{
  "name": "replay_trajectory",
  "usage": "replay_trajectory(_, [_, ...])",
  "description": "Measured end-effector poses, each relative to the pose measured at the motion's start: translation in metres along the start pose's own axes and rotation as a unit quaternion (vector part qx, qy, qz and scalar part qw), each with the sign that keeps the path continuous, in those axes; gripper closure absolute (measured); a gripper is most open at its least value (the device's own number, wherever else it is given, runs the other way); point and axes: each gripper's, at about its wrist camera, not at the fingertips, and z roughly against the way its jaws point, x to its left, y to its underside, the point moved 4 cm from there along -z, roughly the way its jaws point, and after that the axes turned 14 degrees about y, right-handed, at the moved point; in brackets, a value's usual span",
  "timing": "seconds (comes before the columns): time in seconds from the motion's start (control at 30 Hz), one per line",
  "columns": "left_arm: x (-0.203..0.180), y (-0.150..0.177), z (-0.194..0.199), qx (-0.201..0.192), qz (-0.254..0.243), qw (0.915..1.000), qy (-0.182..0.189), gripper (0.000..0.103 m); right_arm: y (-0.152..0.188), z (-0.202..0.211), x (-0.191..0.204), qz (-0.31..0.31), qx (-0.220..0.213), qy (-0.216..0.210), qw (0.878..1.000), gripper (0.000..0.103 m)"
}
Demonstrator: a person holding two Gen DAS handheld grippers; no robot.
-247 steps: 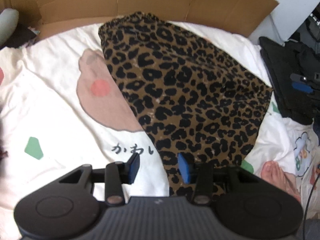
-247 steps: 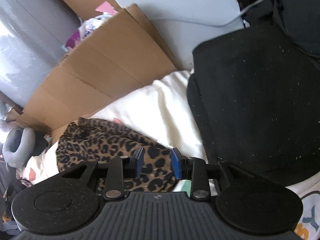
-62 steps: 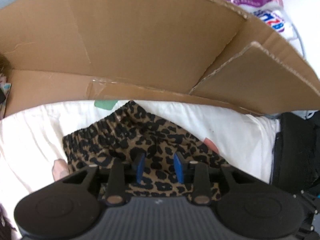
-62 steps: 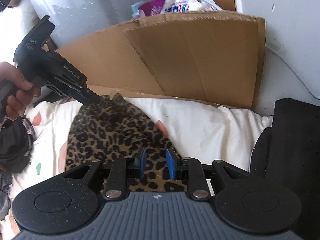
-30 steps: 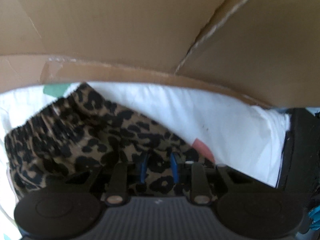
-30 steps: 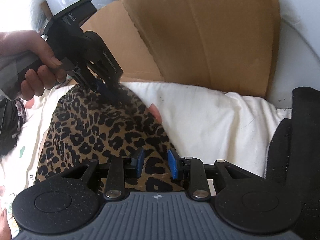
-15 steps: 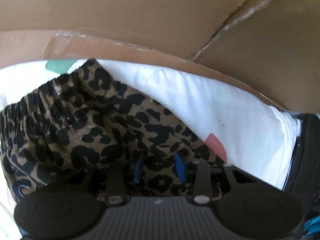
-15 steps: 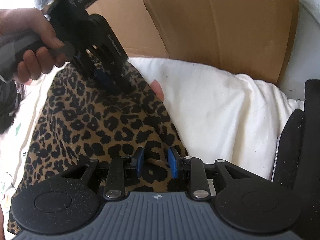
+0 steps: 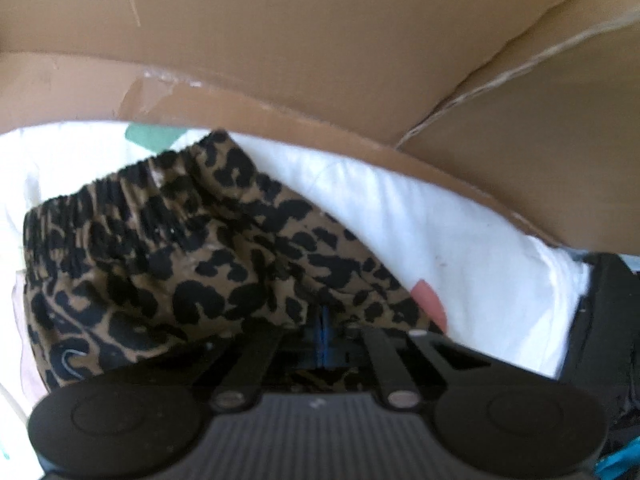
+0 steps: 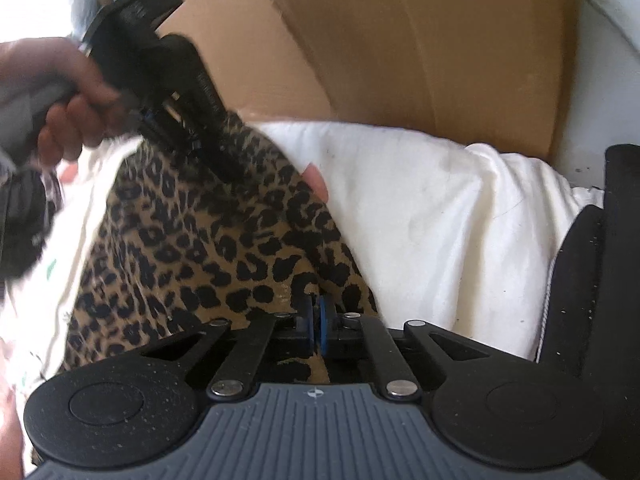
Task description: Fold clothes
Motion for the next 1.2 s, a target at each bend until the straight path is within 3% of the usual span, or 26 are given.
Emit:
replay_trajectory(0.2, [-0.007, -0.003, 0.027, -0.044, -0.014, 0.9983, 0.036, 0.103, 0.003, 0.013, -0.001, -0.012, -0.013, 0.006, 1.000, 0.103])
replay_trajectory(0.4, [-0.025, -0.002, 0.021, -0.063, -0.030, 0.9964, 0.047, 0.103, 0.006, 0.015, -0.003, -0.024, -0.010, 0.013, 1.000, 0.103])
replay_trajectory(0.97, [-0.030, -0.011, -0.025, -0.066, -0.058, 0.9949, 0.049, 0.099, 0.016, 0.003, 0.007, -0.052, 0.019, 0.059, 0.997, 0.103])
replay_trajectory(1.07, [-0.033, -0.010, -0.009, -0.066, -0.081, 0.9935, 0.047, 0.091, 0.015, 0.006, 0.011, -0.049, 0.015, 0.061, 0.997, 0.103])
replay_trajectory(1.2, [-0.026, -0.013, 0.026, -0.078, -0.101, 0.9914, 0.029, 0.090, 0.015, 0.006, 0.016, -0.055, 0.019, 0.062, 0.996, 0.103])
